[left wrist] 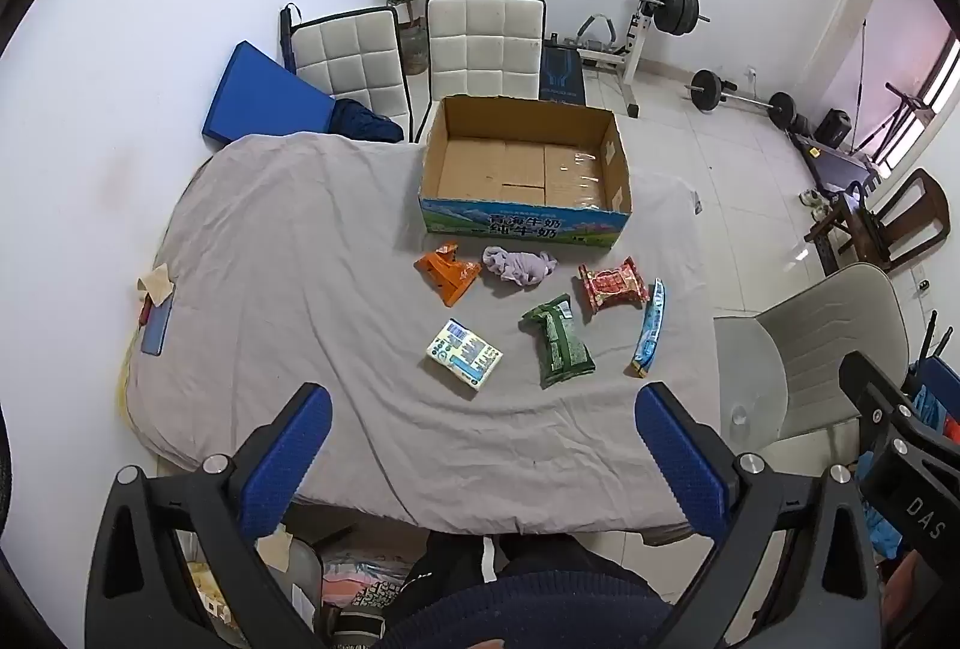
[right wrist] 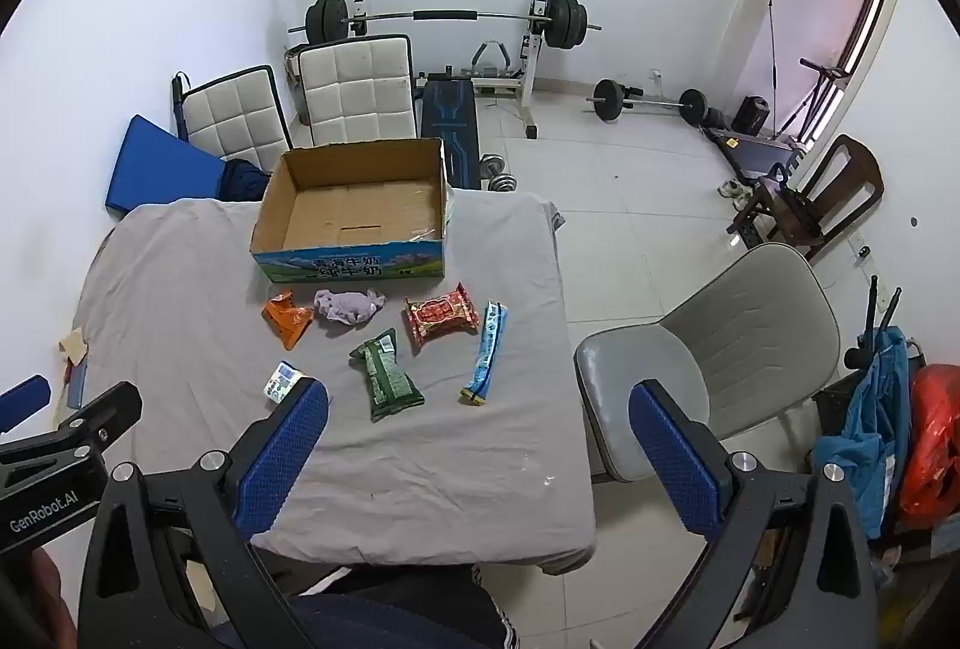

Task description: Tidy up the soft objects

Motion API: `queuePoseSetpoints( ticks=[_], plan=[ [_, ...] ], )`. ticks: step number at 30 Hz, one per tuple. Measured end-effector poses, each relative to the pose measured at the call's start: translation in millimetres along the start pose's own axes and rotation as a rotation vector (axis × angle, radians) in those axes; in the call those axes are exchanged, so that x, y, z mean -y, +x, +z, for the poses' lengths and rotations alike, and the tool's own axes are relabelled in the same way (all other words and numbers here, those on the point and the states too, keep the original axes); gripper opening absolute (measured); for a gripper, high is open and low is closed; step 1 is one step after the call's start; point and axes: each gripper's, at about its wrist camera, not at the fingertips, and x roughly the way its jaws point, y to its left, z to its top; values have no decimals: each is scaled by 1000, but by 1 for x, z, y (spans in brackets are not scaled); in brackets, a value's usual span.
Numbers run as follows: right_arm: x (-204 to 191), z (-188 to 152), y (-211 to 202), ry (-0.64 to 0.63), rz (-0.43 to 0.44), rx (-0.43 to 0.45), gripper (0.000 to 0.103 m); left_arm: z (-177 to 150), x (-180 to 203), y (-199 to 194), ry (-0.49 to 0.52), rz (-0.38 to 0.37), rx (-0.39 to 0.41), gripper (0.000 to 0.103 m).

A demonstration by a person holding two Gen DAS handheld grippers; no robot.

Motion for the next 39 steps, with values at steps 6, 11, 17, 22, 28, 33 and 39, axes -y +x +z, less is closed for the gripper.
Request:
queuePoseSetpoints(
  ticks=[6, 11, 17, 22, 28, 33, 39],
  plan=[
    [-5, 1, -1, -1, -5, 0, 102, 0, 1, 0, 5, 7, 5, 103],
    [-8, 1, -9, 4, 2, 11, 102, 0, 0, -2, 4, 1, 10, 103],
    [-1, 0, -4, 12, 2, 17, 102, 0, 1, -4, 2, -5, 12, 103],
    [-3, -3, -5, 12, -8, 16, 102, 3, 6, -5, 7, -13, 7, 103],
    [0, -5, -2, 17, -10, 7, 102, 2, 8, -2, 16, -19, 9, 103],
    [3, -3, -3, 23, -14, 6, 102, -2, 11, -3, 25, -18, 12, 103],
    [11, -4, -1, 34, -12, 2, 102, -2, 13, -2, 28, -17, 11, 103]
  ],
)
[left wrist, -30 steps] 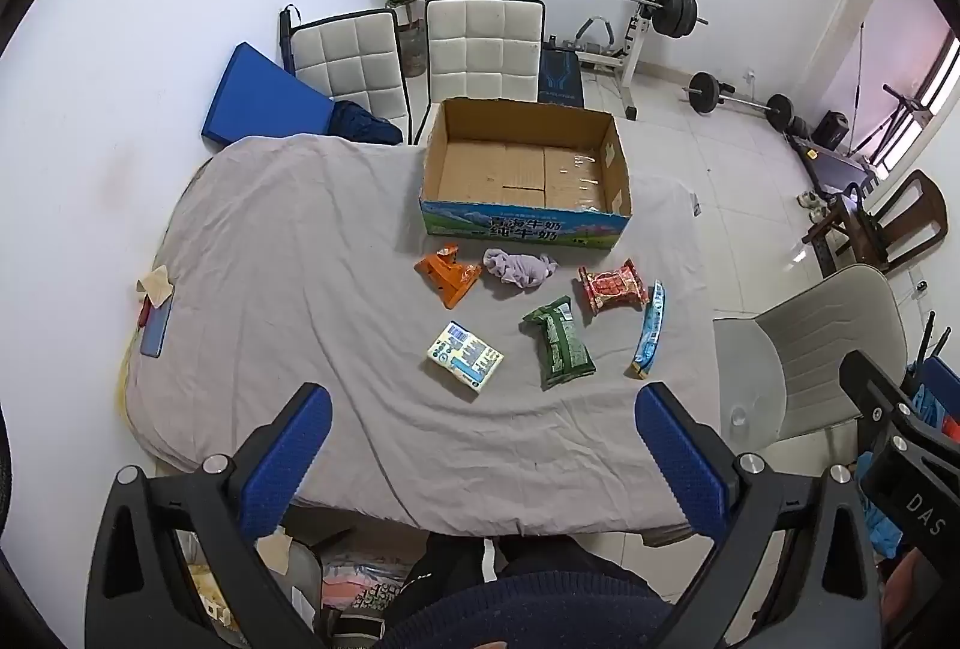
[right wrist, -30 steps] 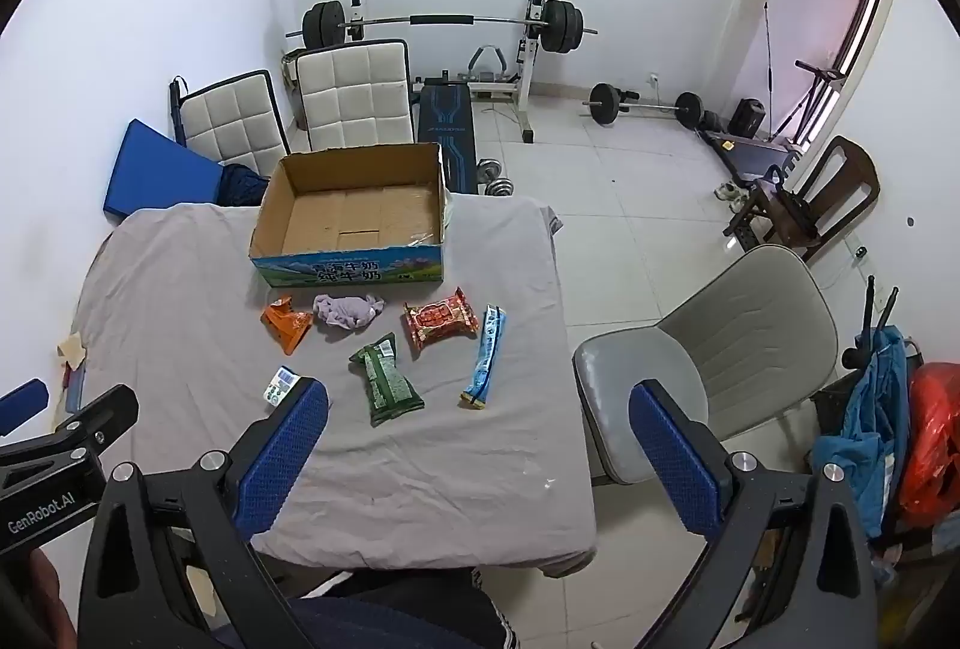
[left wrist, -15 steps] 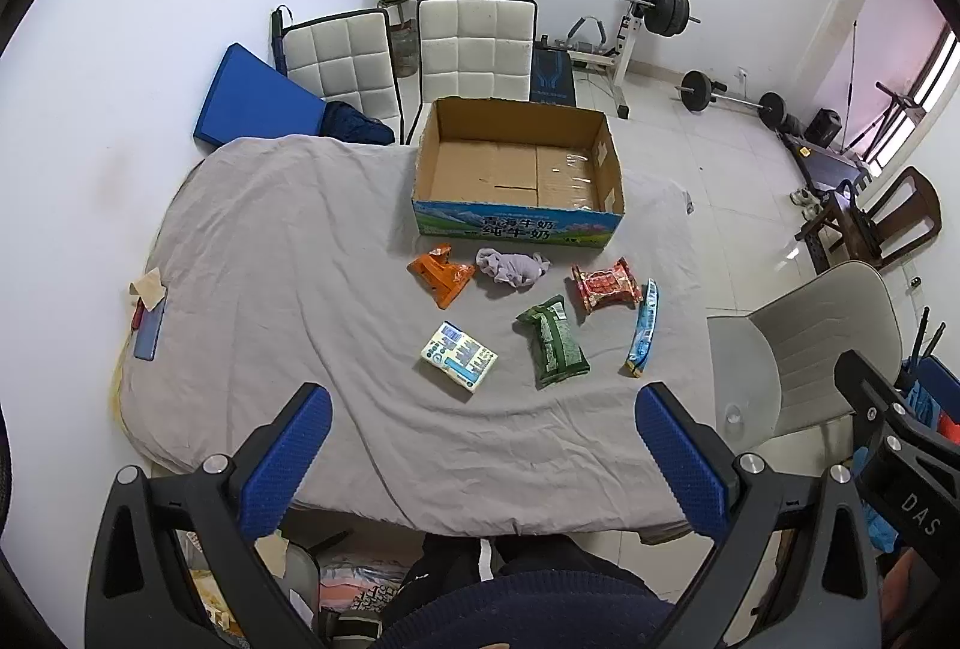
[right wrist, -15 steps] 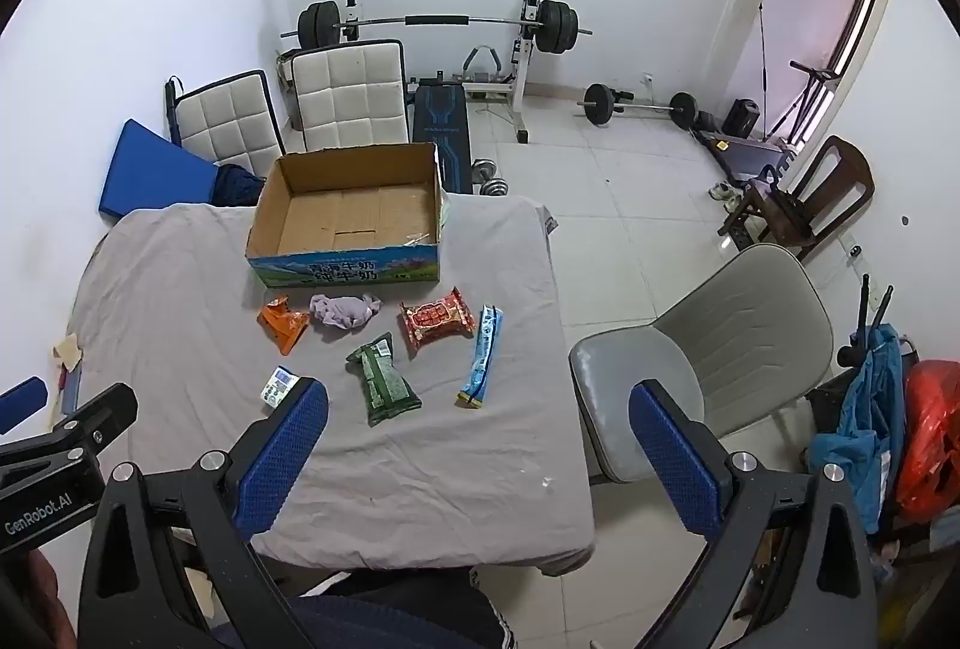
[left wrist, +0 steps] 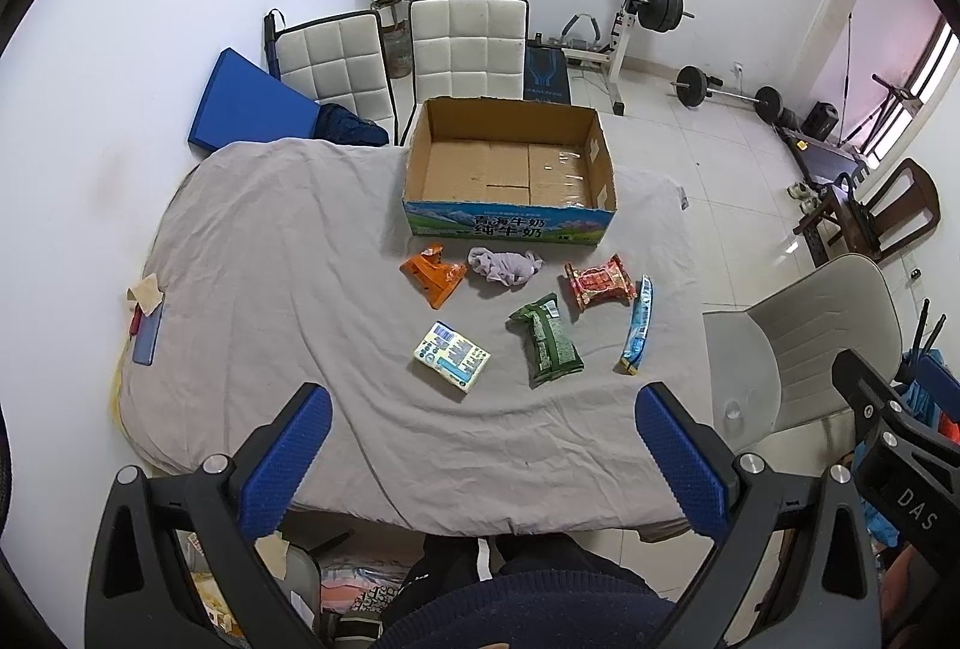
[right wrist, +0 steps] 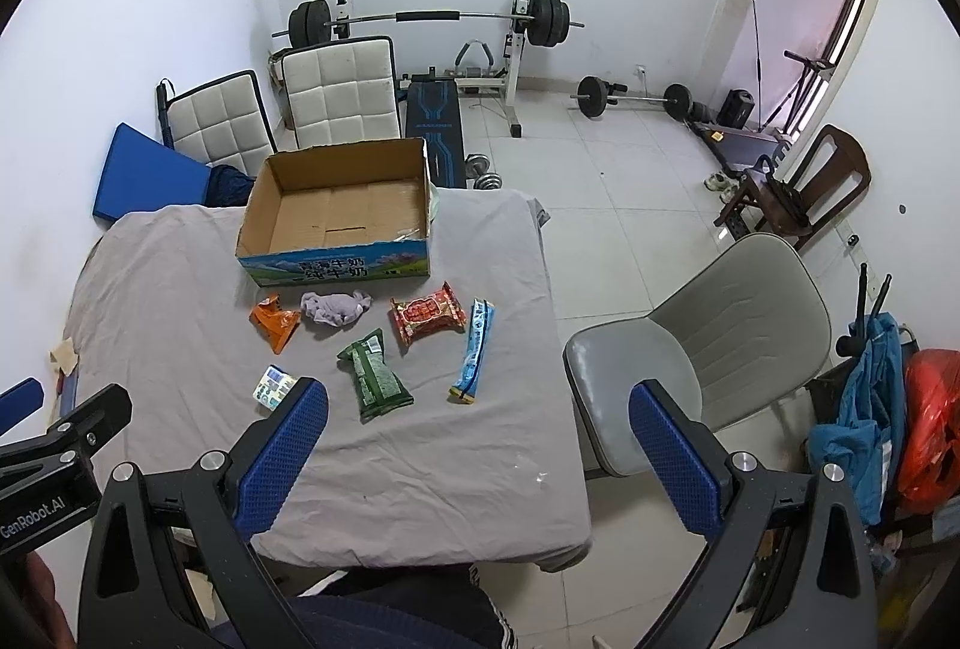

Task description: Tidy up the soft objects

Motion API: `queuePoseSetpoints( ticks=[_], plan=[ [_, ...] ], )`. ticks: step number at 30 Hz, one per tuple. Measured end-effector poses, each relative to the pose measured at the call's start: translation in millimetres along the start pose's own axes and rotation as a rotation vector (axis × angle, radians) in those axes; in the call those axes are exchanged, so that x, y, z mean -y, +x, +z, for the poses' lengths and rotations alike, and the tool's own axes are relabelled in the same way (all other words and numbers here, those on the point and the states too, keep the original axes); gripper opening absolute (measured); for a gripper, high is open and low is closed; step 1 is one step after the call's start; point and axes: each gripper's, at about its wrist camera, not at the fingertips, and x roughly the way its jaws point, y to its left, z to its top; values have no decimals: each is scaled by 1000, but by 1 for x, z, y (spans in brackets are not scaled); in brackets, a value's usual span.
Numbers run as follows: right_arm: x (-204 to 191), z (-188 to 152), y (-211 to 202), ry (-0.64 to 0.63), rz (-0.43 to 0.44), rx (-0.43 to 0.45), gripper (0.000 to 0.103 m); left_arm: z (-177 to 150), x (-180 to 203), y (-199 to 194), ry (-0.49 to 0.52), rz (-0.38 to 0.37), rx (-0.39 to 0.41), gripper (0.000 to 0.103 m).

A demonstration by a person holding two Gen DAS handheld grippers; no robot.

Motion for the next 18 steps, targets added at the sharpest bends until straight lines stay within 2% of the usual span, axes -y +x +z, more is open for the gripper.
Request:
queuePoseSetpoints(
  ticks=[18],
  plan=[
    [2, 3, -2, -15, 5, 11, 102, 1, -3, -2, -20, 4, 14, 103]
  ],
)
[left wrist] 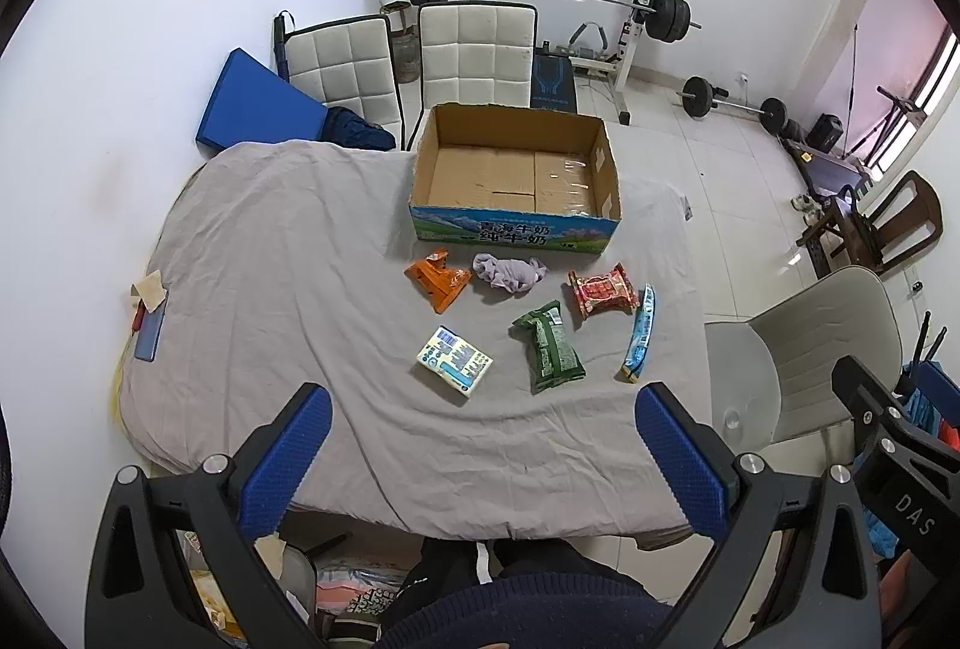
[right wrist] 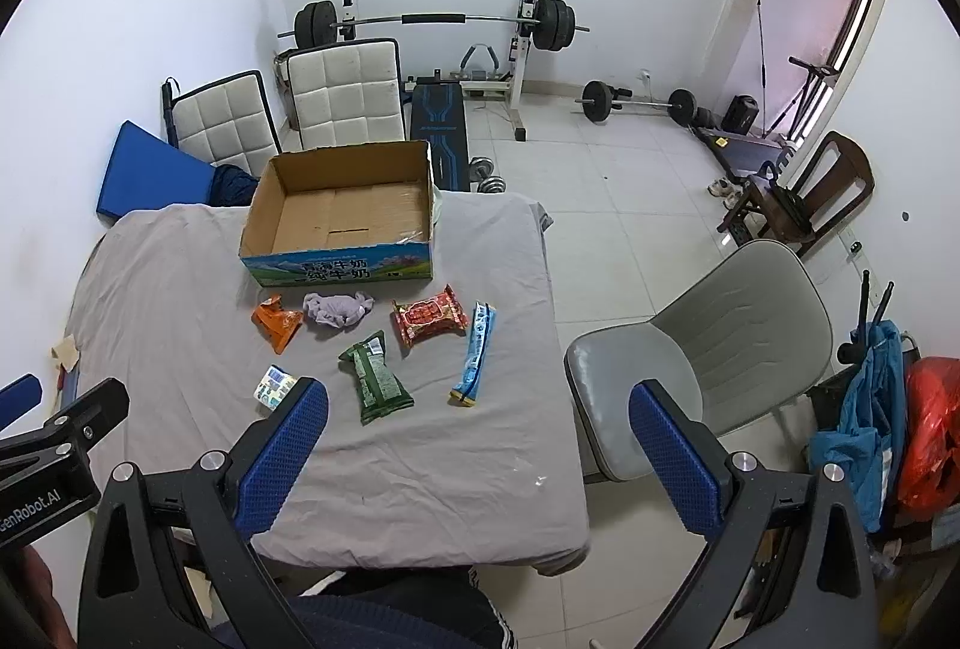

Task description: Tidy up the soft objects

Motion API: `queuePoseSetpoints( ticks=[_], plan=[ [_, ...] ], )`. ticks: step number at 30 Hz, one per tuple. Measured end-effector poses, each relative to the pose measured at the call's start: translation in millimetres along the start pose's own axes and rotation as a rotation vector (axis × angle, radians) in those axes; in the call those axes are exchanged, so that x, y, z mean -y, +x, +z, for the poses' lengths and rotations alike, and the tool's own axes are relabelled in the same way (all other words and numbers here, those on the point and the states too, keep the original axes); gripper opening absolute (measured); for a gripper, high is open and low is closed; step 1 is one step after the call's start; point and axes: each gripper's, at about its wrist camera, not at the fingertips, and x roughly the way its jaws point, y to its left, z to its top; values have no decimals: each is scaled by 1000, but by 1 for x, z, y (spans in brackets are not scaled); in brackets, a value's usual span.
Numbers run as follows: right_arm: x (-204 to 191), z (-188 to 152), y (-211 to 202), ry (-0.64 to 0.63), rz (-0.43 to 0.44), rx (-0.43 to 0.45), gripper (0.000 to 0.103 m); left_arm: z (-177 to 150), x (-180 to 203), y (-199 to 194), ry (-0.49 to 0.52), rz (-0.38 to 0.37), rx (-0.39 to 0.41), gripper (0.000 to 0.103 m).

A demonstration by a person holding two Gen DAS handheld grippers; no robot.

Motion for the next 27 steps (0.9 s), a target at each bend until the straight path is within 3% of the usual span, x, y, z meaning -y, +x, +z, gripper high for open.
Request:
queuePoseSetpoints(
  ticks=[27],
  plan=[
    [-4, -6, -17, 9, 1, 42, 102, -2, -7, -10, -4, -2, 38, 103]
  ],
)
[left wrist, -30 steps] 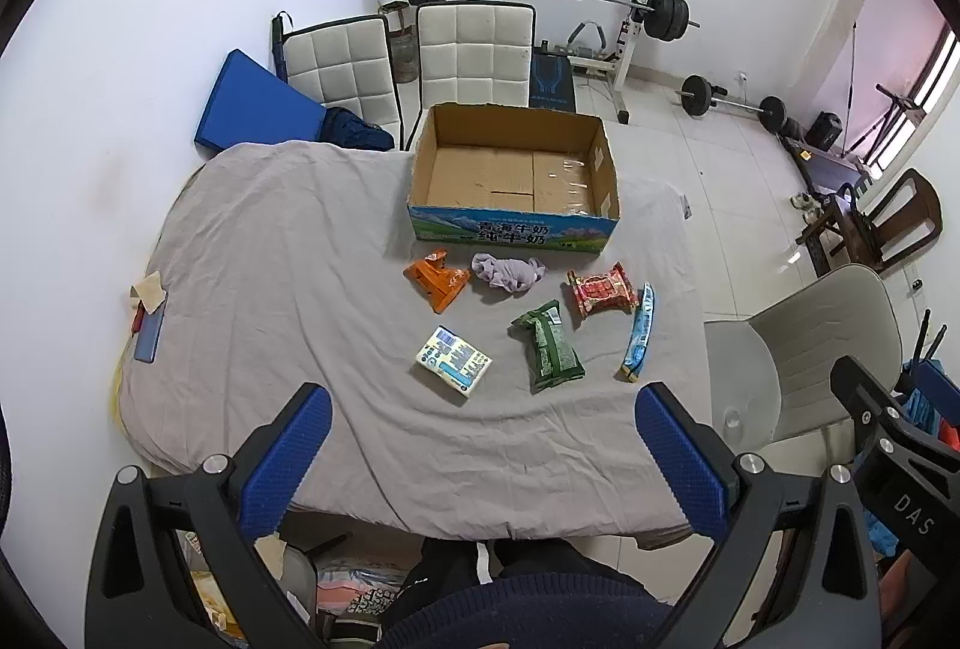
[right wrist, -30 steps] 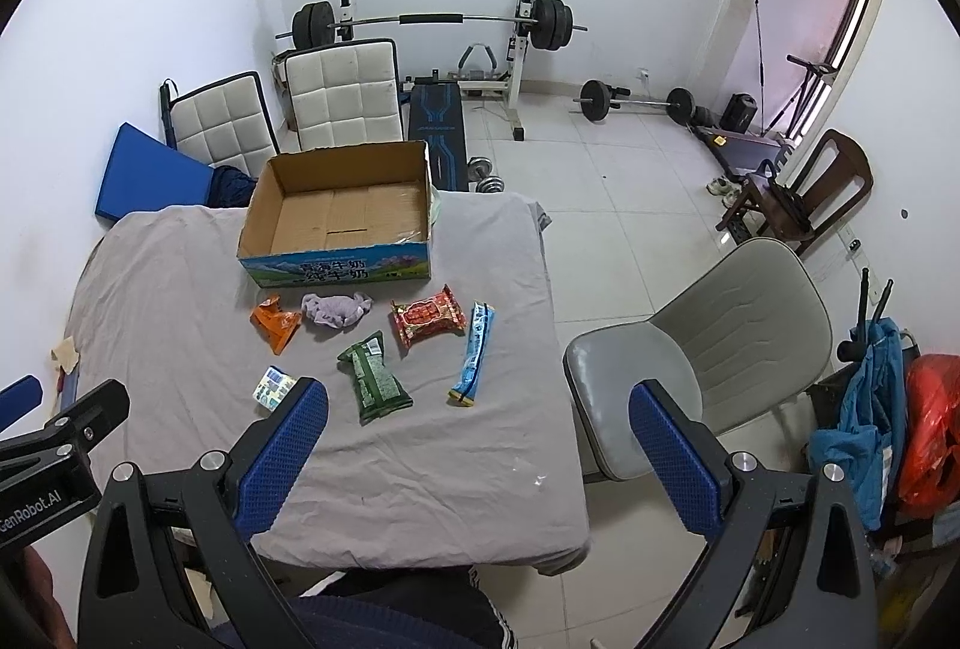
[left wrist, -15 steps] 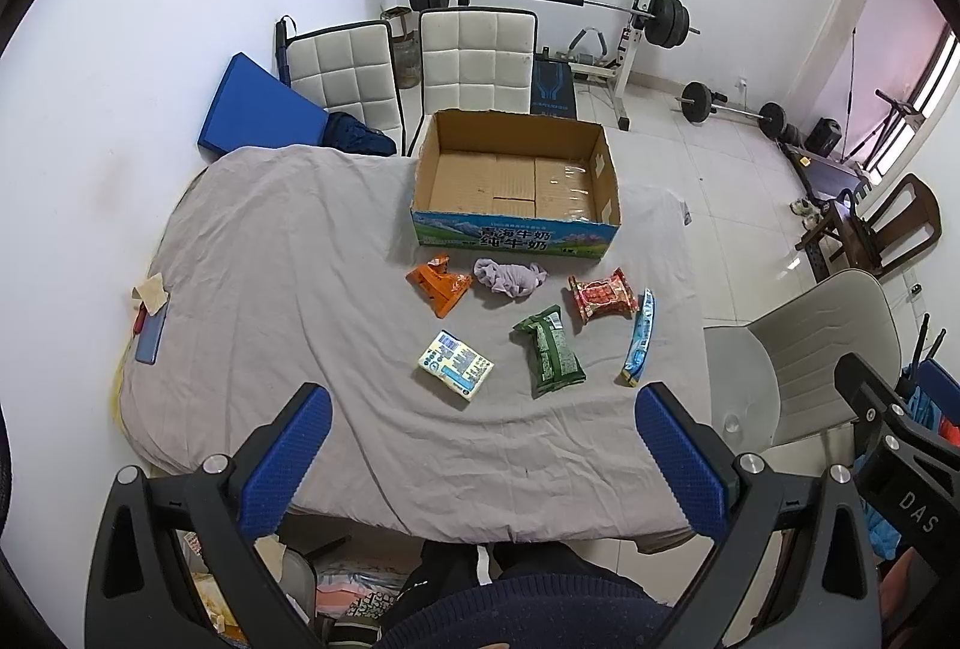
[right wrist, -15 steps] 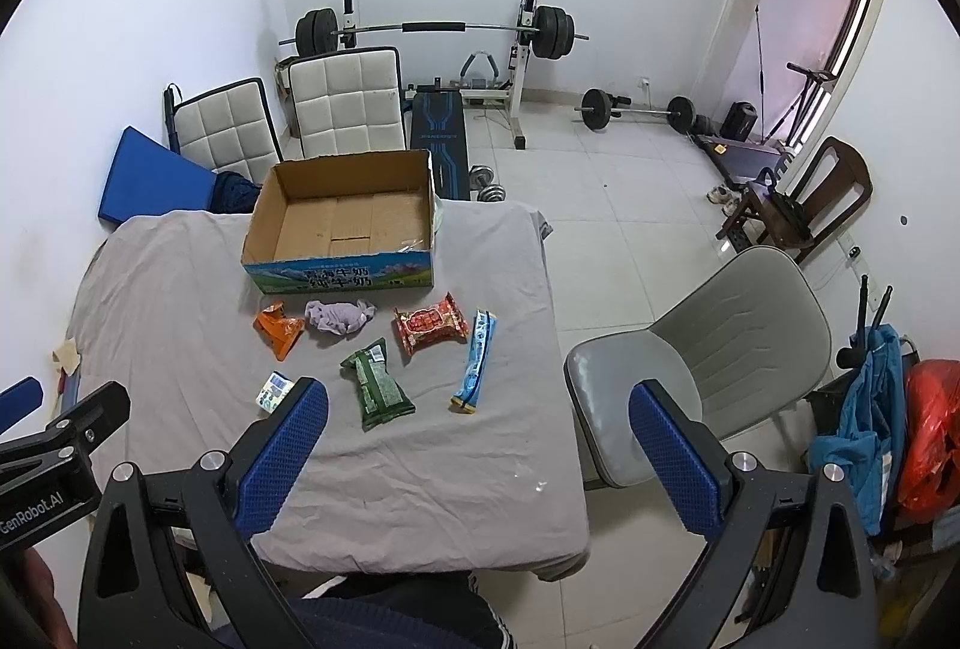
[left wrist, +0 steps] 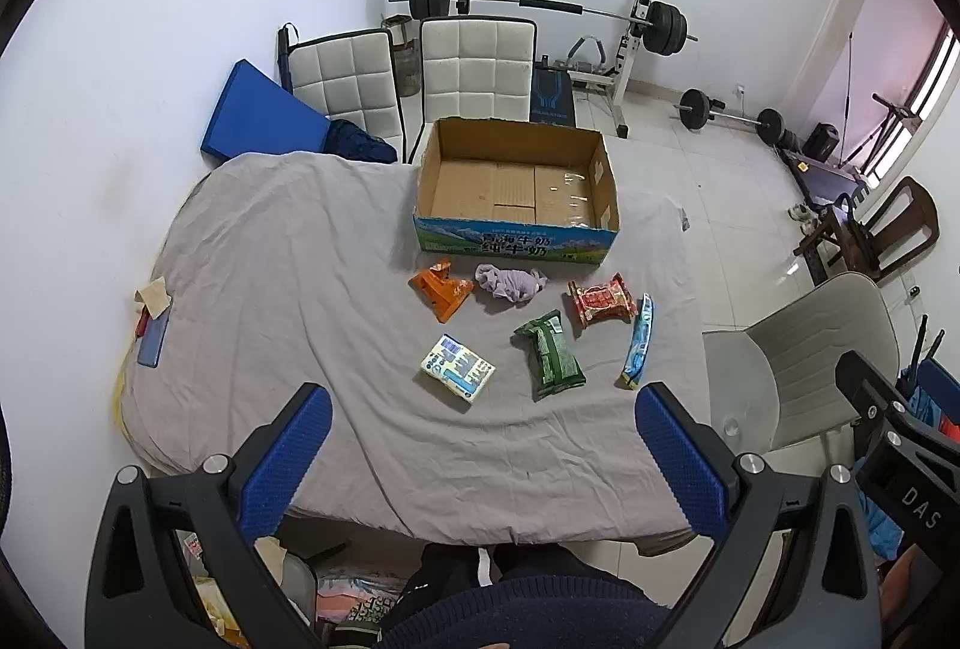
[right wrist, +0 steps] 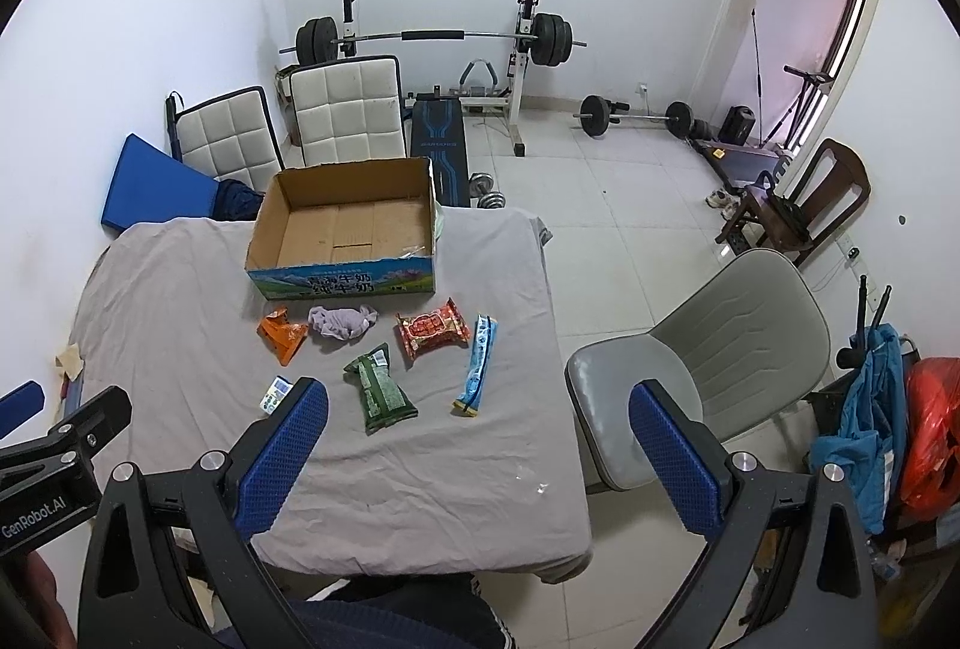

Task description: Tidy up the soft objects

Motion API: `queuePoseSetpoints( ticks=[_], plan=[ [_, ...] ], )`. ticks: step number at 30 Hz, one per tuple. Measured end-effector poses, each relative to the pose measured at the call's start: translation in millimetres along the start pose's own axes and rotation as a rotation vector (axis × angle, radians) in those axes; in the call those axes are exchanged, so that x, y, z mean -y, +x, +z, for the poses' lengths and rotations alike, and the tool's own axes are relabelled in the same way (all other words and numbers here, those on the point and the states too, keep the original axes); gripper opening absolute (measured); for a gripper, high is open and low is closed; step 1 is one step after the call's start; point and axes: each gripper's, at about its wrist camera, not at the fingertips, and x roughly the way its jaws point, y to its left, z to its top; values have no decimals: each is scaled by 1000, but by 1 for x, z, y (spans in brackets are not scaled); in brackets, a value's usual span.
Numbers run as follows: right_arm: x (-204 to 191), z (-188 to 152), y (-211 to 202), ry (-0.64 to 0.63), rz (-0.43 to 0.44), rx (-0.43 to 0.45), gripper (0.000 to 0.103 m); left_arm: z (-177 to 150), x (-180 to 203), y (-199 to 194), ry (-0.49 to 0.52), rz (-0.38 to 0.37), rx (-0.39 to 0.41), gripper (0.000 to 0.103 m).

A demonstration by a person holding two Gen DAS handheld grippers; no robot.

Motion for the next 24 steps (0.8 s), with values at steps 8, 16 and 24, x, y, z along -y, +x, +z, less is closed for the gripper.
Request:
queuePoseSetpoints(
  ticks=[8, 16, 24],
  plan=[
    [3, -2, -4, 8, 1, 7, 102, -3, 0, -5, 2, -1, 8, 103],
    [4, -5, -5, 8, 4, 8, 102, -11, 1, -6, -1, 0, 2, 103],
    [6, -4, 41, 23, 38, -68, 102, 1, -24, 55, -105, -6, -59, 103]
  ],
)
